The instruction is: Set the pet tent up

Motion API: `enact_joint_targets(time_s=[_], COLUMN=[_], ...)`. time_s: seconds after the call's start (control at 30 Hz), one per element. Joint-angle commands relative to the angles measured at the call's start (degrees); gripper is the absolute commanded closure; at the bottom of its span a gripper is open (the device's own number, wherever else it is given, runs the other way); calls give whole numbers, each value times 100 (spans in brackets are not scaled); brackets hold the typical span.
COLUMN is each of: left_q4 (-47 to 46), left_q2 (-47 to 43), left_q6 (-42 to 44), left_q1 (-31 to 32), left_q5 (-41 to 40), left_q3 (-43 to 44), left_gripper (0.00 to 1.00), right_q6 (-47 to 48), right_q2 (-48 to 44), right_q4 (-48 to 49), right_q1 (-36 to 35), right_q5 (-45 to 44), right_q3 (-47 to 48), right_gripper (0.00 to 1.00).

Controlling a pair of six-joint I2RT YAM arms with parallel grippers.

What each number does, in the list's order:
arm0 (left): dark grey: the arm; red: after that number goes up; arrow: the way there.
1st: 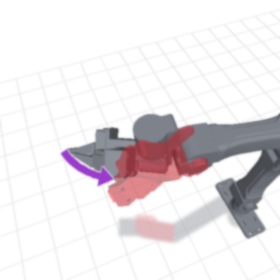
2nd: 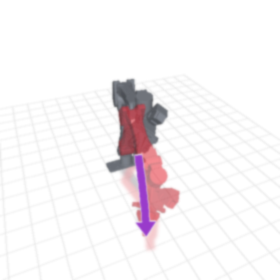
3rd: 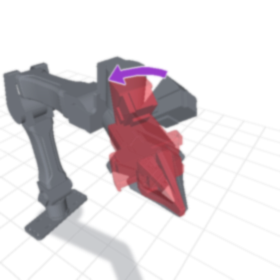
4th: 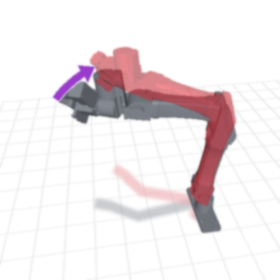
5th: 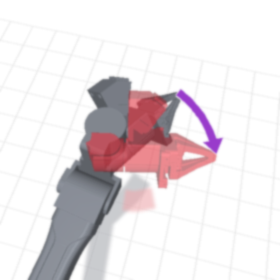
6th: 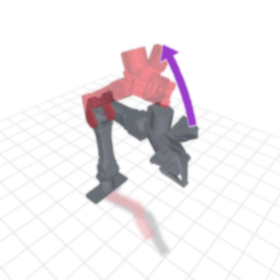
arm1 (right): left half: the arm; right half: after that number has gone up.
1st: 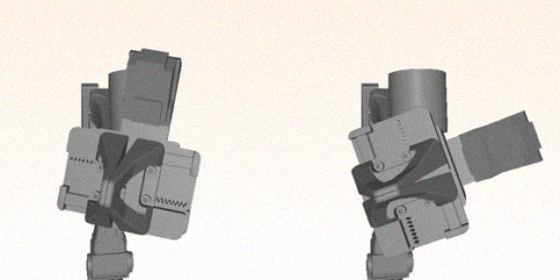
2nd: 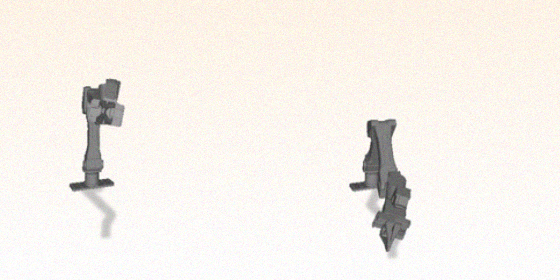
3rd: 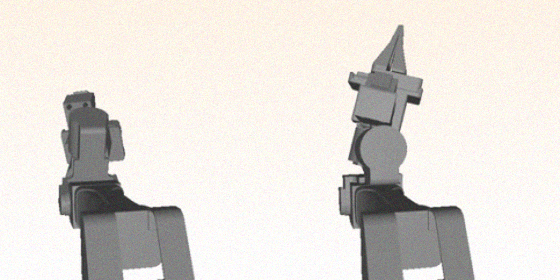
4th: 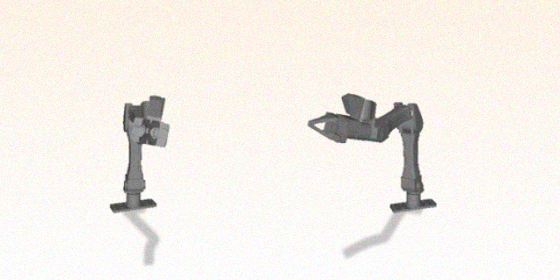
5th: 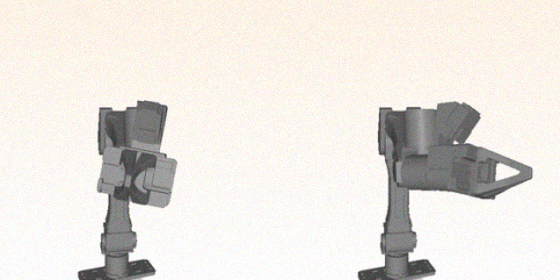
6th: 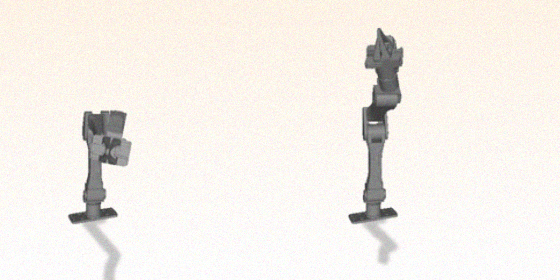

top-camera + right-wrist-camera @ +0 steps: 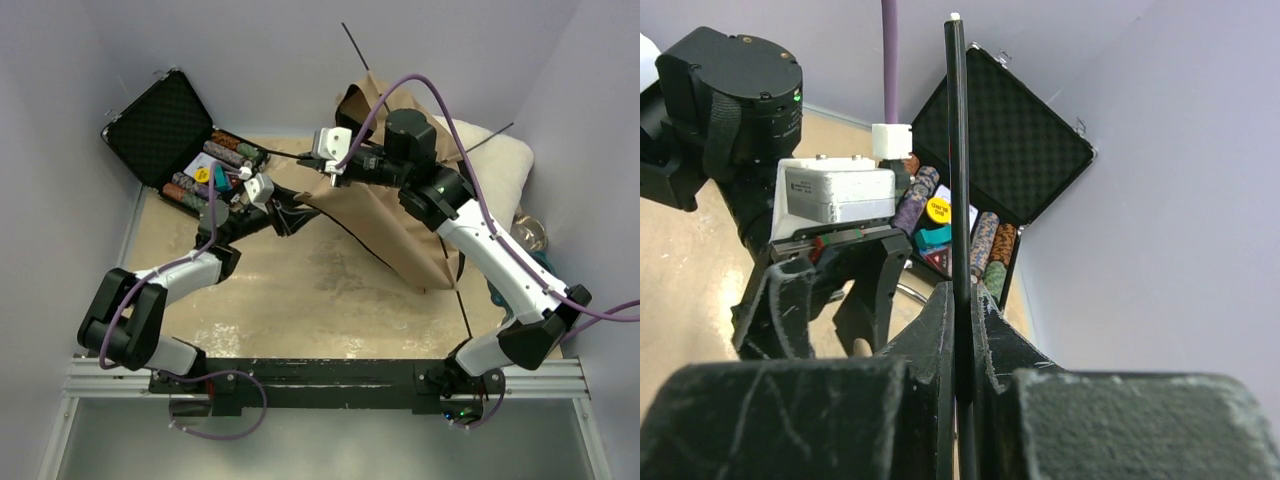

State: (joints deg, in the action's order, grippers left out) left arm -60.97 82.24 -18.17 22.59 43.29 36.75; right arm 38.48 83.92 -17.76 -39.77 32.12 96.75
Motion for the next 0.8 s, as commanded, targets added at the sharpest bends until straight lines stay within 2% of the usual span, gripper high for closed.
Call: enact_joint_targets(time_s=[0.0,0.17,0.23,0.27,0.33,0.4,0.47,0.53,0.57,0.6,0.7,0.77], left_q4=[-697,-767,-785,-776,-794,-741,-627,-286,186,843,1953,2281], left_q2=[-41,-59,-24,-6,-14,-163,-444,-795,-997,-1199,-1613,-1789], left_q6=[-238,-406,-380,-371,-380,-415,-494,-625,-548,-321,190,367], left_q1=[105,228,272,281,281,238,106,-105,-201,-272,-404,-439], left_q5=[57,39,101,127,206,259,381,313,138,14,-66,135], left_q3=[359,447,464,464,447,386,289,157,139,183,305,324], left_gripper=[57,58,63,68,87,96,100,100,100,100,100,100], right_q6=[-183,-157,-165,-174,-183,-61,350,878,1107,1274,1601,1776], right_q2=[-245,-253,-253,-245,-271,-271,-332,-472,-560,-631,-841,-930], right_q4=[229,211,220,238,264,186,-7,-227,-341,-421,-448,-422], right_q1=[101,171,189,180,197,224,250,259,259,259,259,250], right_q5=[-127,-74,-57,-65,-144,-389,-775,-1214,-1417,-1636,-2138,-2454], right_q3=[-51,-60,-51,-42,-42,-51,-103,-270,-392,-559,-929,-1087], right_gripper=[100,100,100,100,100,100,100,100,100,100,100,100])
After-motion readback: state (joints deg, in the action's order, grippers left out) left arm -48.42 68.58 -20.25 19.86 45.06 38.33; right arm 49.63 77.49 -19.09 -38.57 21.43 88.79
